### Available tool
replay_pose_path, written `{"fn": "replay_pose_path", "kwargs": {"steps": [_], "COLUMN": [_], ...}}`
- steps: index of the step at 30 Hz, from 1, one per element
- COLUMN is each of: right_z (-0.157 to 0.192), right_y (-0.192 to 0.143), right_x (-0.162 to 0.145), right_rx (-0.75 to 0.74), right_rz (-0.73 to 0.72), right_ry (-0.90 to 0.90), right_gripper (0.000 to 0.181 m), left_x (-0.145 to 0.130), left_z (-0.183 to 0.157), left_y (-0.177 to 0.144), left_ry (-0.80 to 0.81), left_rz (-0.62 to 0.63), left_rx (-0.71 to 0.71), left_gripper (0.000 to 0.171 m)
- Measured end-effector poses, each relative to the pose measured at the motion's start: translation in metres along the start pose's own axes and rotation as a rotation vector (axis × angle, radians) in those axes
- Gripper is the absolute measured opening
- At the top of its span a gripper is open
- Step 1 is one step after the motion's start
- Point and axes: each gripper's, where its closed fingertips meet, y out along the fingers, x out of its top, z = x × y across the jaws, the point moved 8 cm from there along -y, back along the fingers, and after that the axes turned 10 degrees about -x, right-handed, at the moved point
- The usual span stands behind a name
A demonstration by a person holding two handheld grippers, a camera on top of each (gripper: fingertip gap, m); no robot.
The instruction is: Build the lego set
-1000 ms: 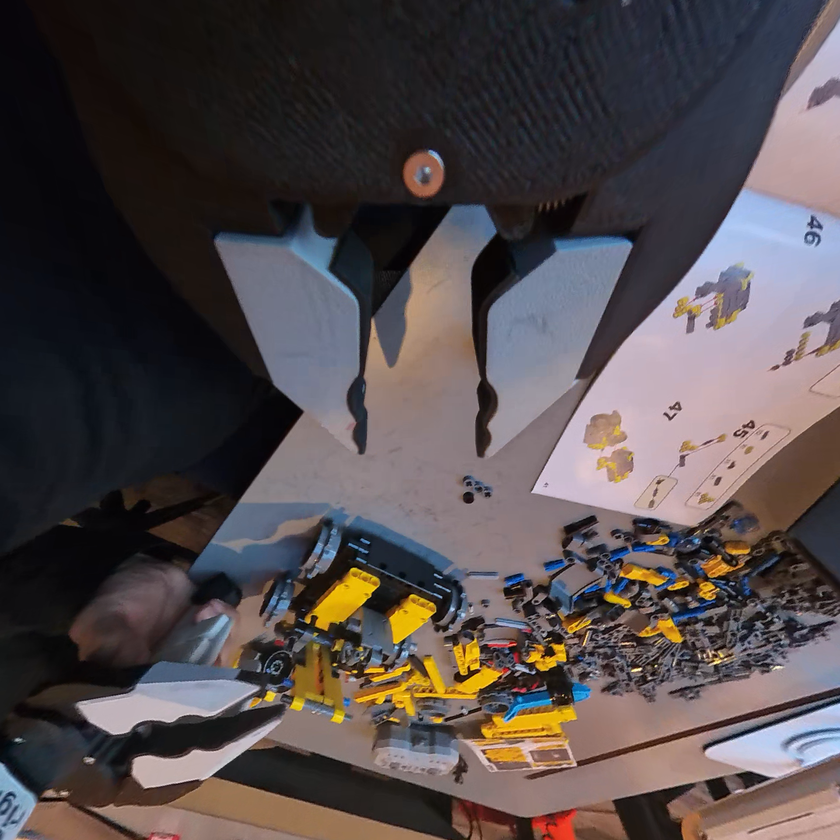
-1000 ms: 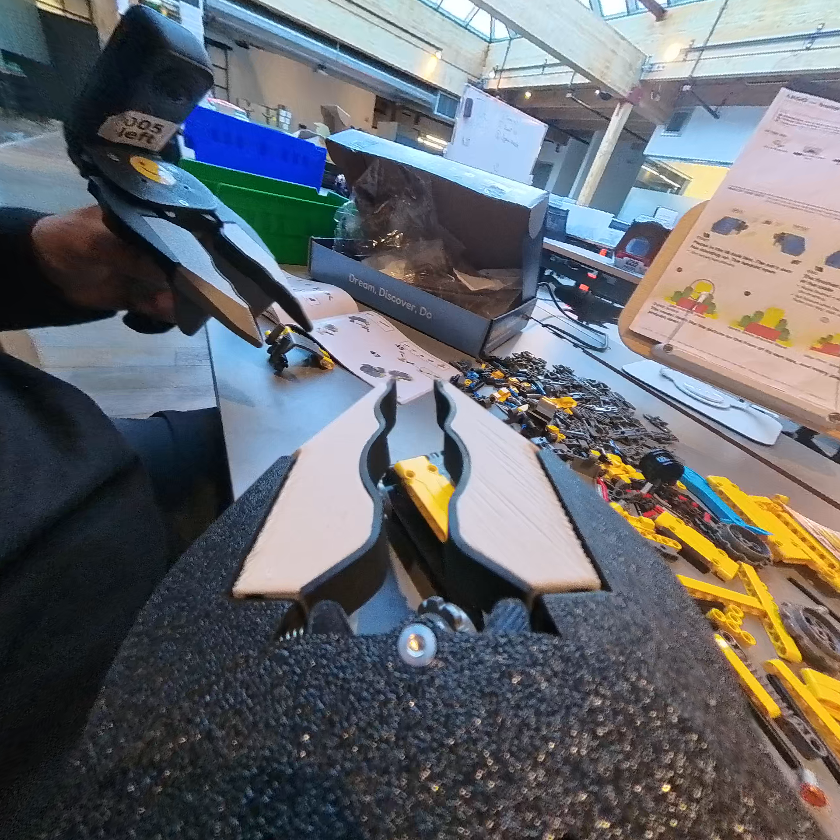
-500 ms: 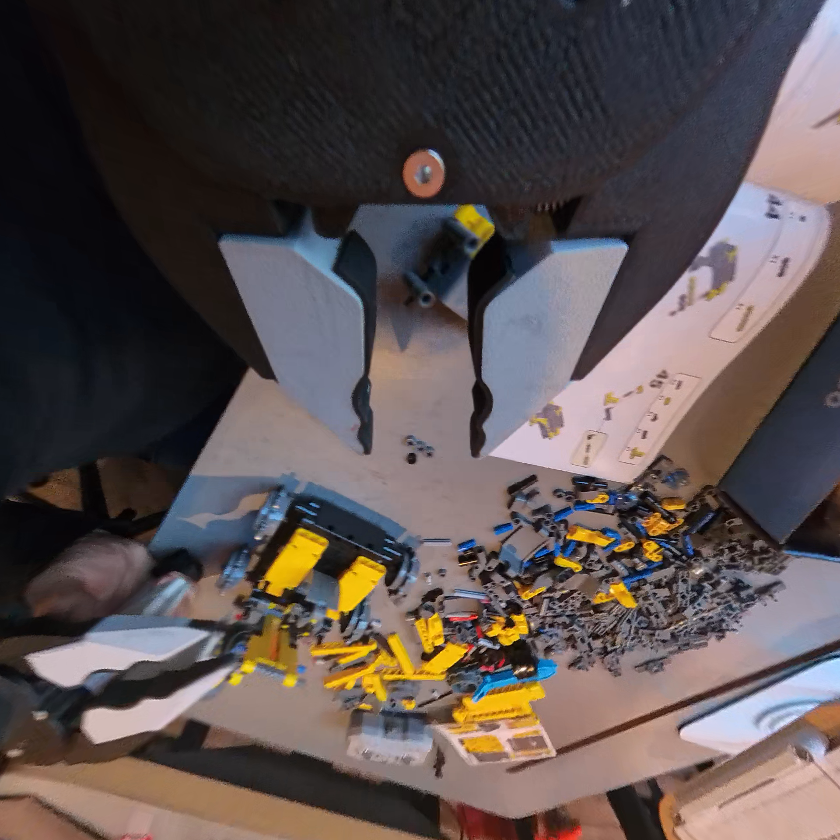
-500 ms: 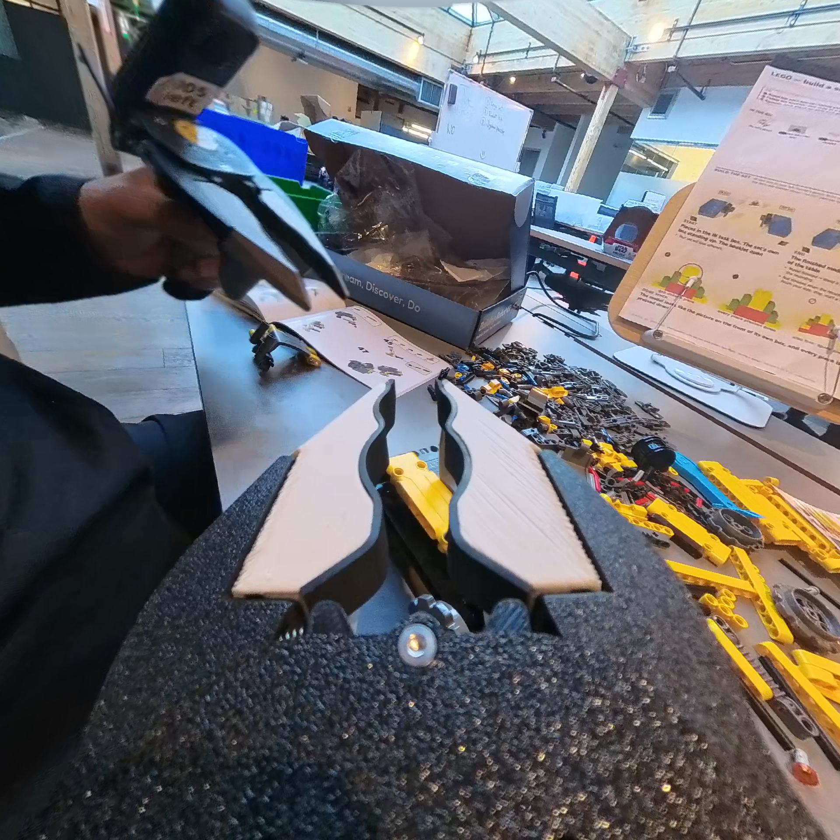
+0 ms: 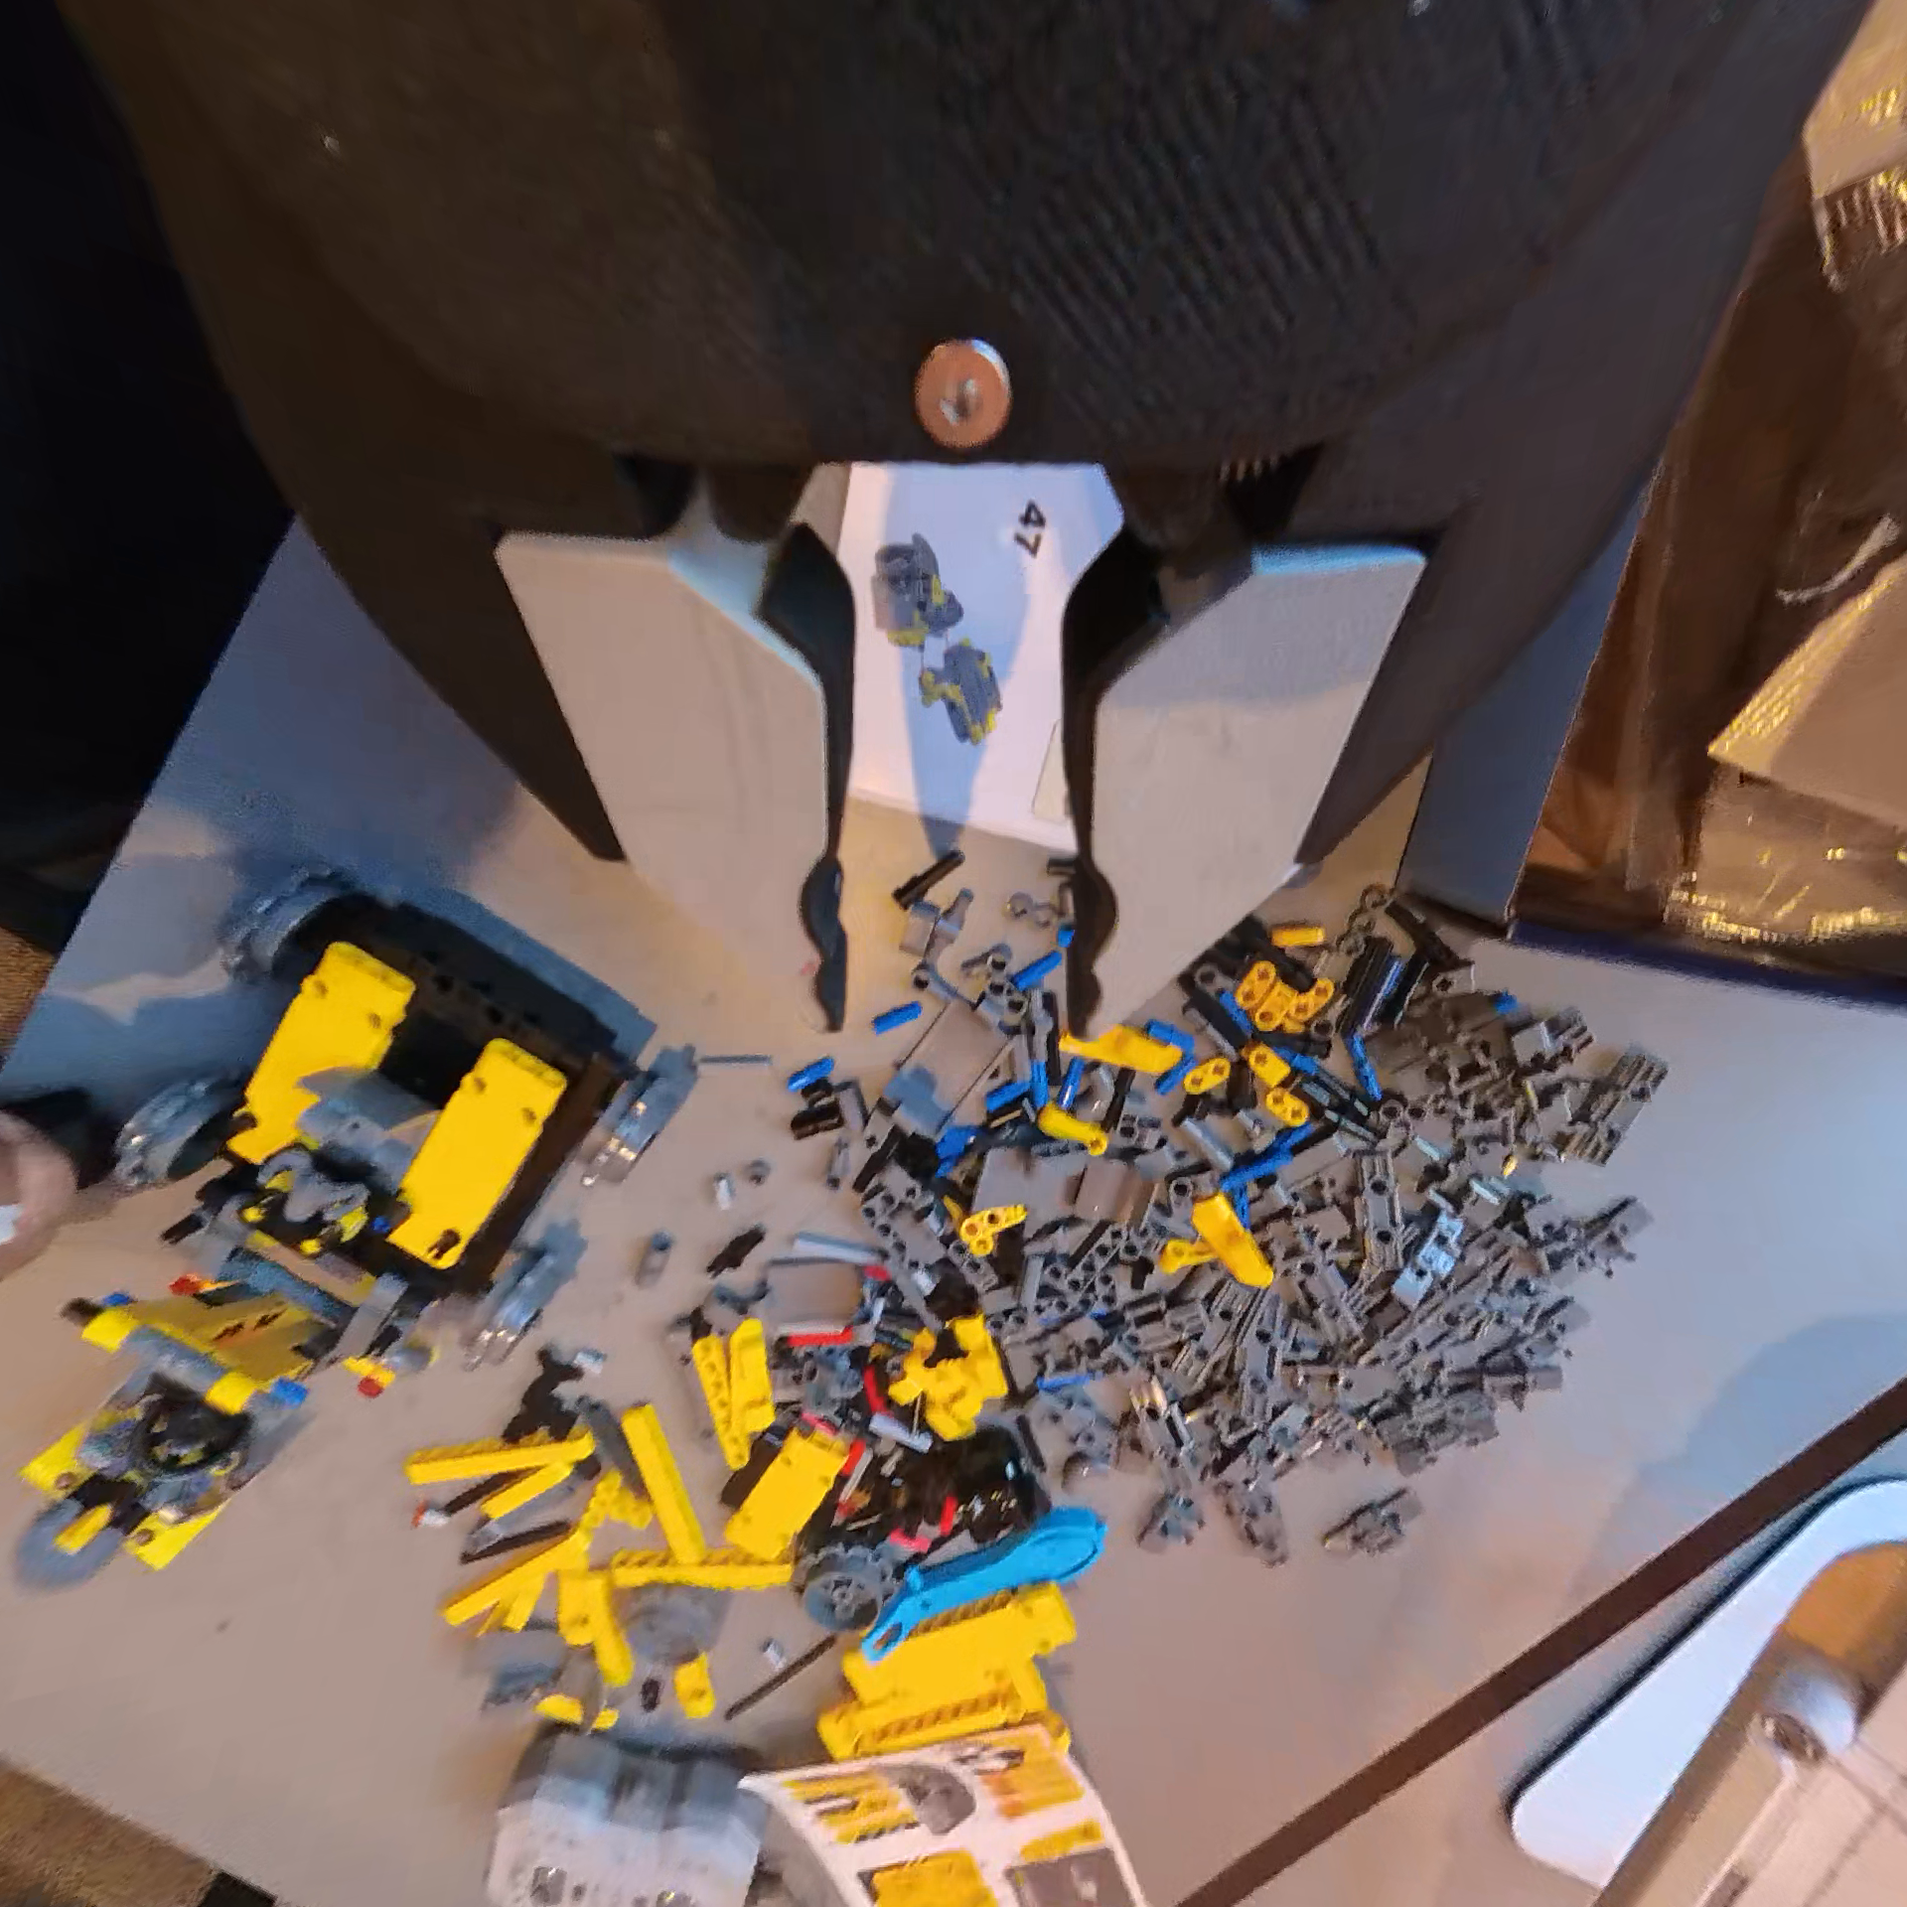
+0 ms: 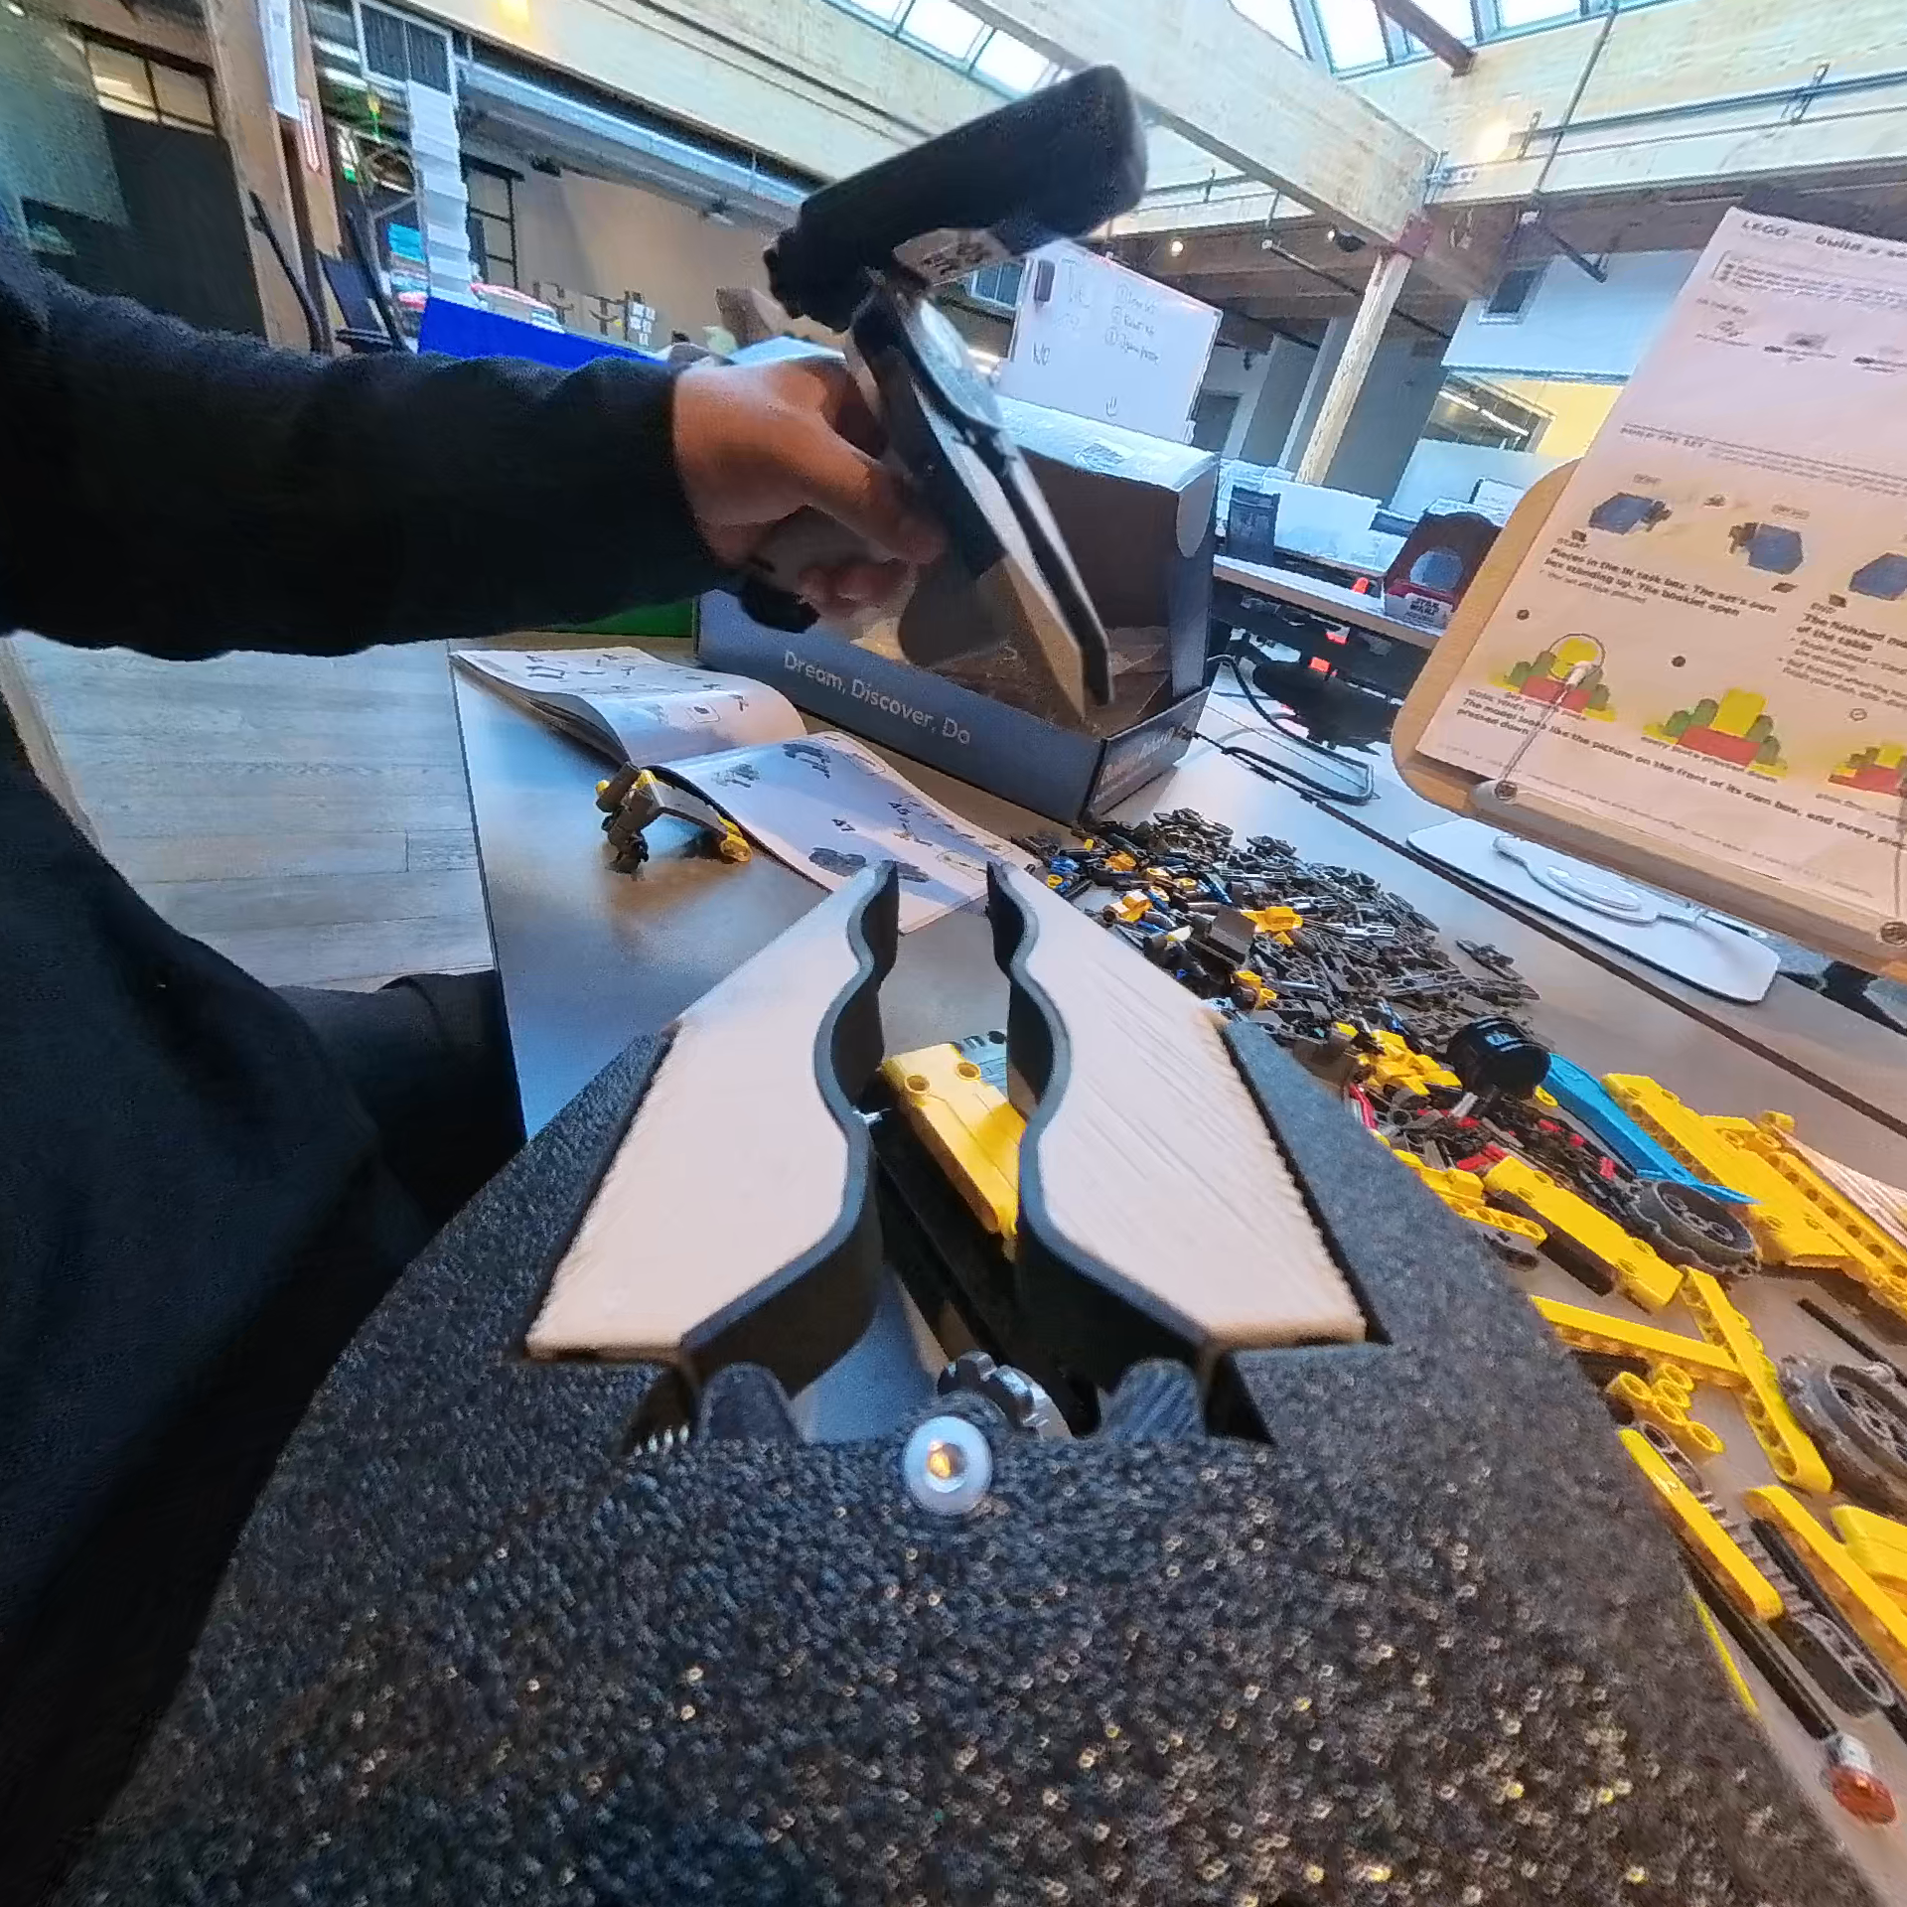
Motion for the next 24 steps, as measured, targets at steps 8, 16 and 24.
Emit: {"fn": "replay_pose_path", "kwargs": {"steps": [8, 16, 24], "right_z": [0.002, 0.001, 0.003], "right_y": [-0.001, 0.001, 0.003], "right_x": [0.000, 0.000, -0.002], "right_rx": [0.011, 0.018, 0.005], "right_rz": [-0.004, 0.005, 0.026], "right_ry": [-0.009, -0.001, -0.018], "right_gripper": [0.017, 0.017, 0.015], "left_x": [0.012, -0.028, 0.007], "left_z": [-0.007, 0.028, 0.052], "left_y": [0.019, -0.022, -0.017], "left_ry": [0.112, -0.004, -0.021], "left_rz": [0.136, 0.322, 0.069], "left_rx": [0.031, 0.354, 0.309], "left_gripper": [0.037, 0.033, 0.032]}}
